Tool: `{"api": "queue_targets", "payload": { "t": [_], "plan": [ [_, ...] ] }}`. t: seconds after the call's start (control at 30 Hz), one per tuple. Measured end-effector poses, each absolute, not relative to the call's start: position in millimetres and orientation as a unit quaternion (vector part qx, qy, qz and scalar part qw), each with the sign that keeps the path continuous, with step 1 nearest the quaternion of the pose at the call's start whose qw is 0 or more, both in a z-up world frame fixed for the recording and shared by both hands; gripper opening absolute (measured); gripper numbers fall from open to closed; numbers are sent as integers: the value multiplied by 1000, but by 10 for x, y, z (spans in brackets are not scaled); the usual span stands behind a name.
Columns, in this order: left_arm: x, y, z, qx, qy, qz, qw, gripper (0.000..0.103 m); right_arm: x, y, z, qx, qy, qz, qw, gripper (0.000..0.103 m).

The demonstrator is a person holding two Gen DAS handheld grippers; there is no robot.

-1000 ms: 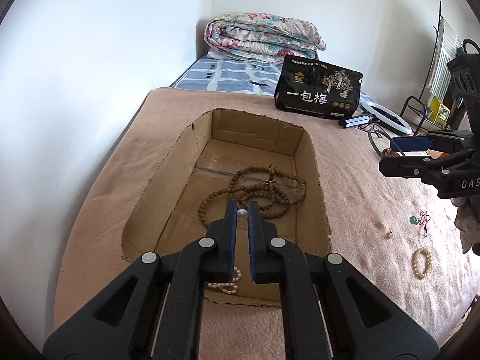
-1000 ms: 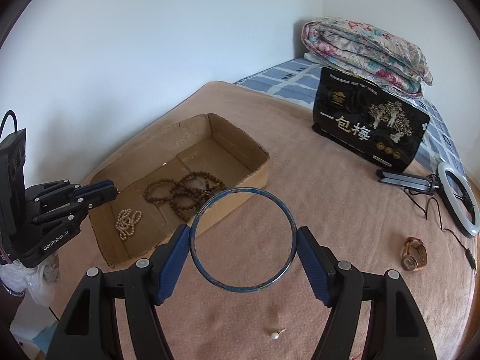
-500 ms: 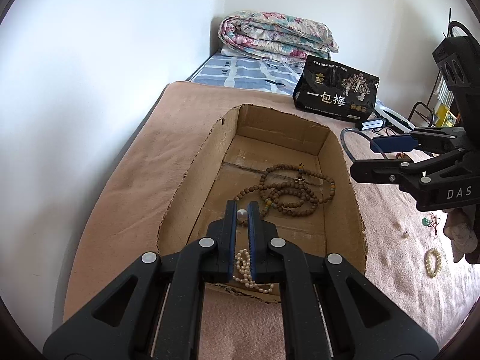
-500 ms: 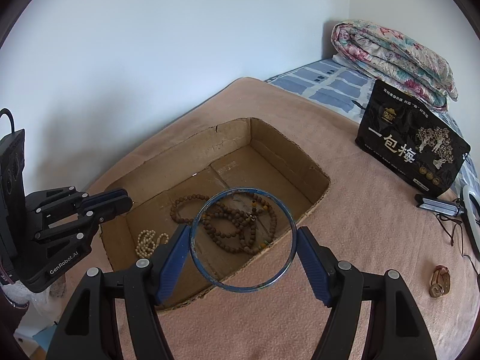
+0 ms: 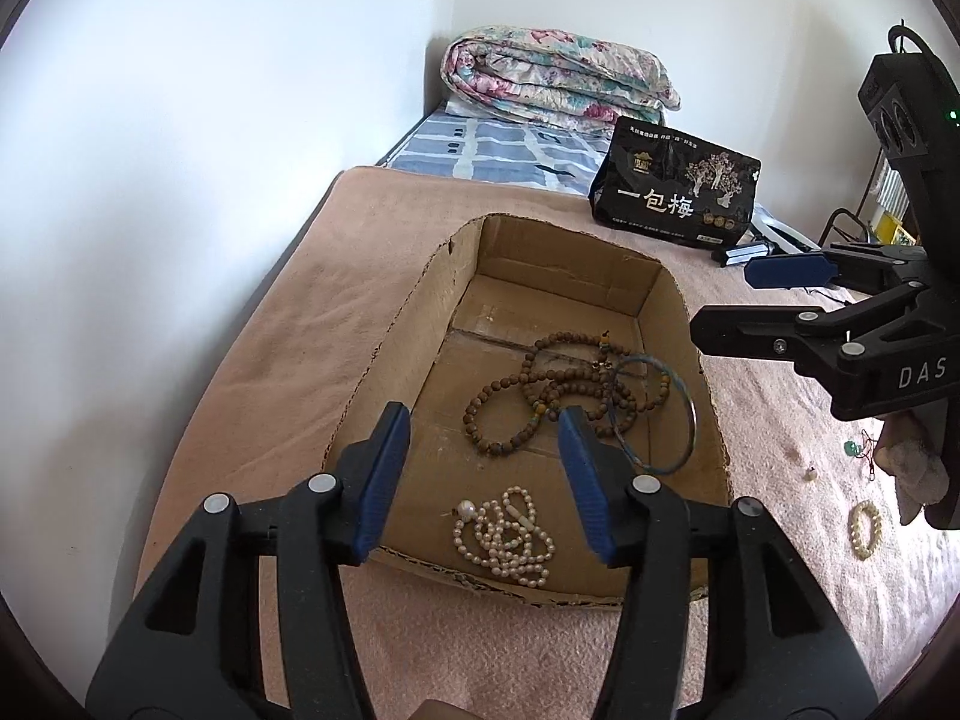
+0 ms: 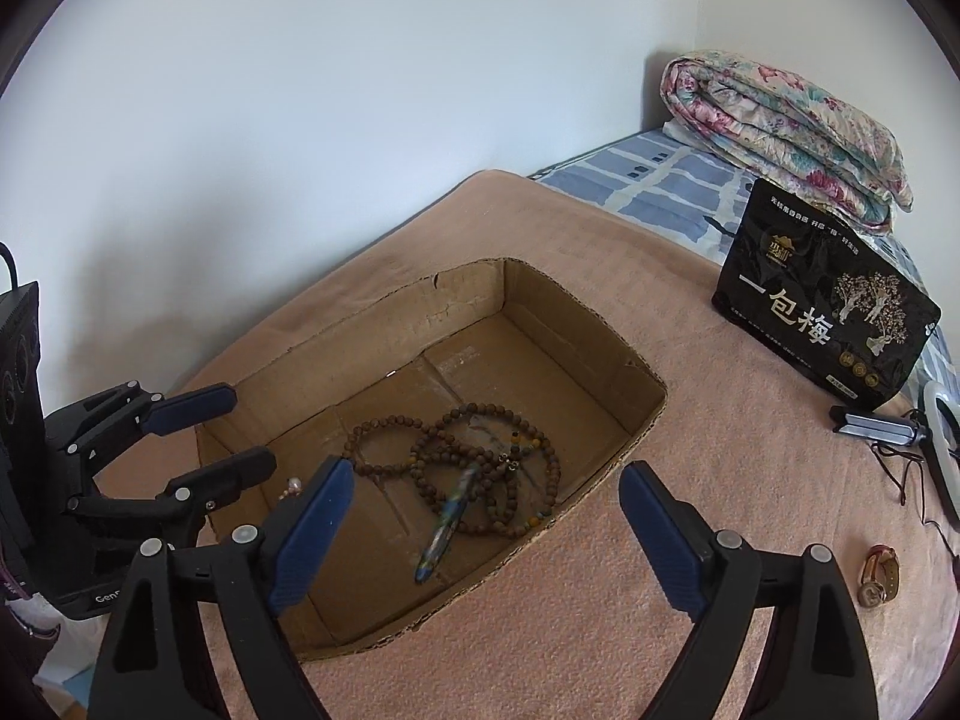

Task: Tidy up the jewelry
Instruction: 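Open the left tool over the pearls while the right tool releases the bangle into the box, then withdraw both tools from the box toward the remaining jewelry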

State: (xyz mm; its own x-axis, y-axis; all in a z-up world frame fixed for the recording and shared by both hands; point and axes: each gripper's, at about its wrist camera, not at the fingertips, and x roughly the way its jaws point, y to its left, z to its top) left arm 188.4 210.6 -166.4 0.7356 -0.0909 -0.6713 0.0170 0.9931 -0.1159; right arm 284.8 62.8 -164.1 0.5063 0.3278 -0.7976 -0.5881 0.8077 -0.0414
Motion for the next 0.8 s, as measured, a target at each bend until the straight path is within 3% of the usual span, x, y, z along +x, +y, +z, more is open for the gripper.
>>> {"api": "queue_targets", "payload": {
  "t": [0.13, 0.8],
  "plan": [
    [1873, 2113, -1667, -55, 365, -26, 929, 53, 2835, 581, -1621, -156, 415, 259, 858, 98],
    [1741, 2016, -1514, -70, 354, -25, 932, 53, 2736, 285, -1446, -154, 400, 228, 874, 103]
  ]
}}
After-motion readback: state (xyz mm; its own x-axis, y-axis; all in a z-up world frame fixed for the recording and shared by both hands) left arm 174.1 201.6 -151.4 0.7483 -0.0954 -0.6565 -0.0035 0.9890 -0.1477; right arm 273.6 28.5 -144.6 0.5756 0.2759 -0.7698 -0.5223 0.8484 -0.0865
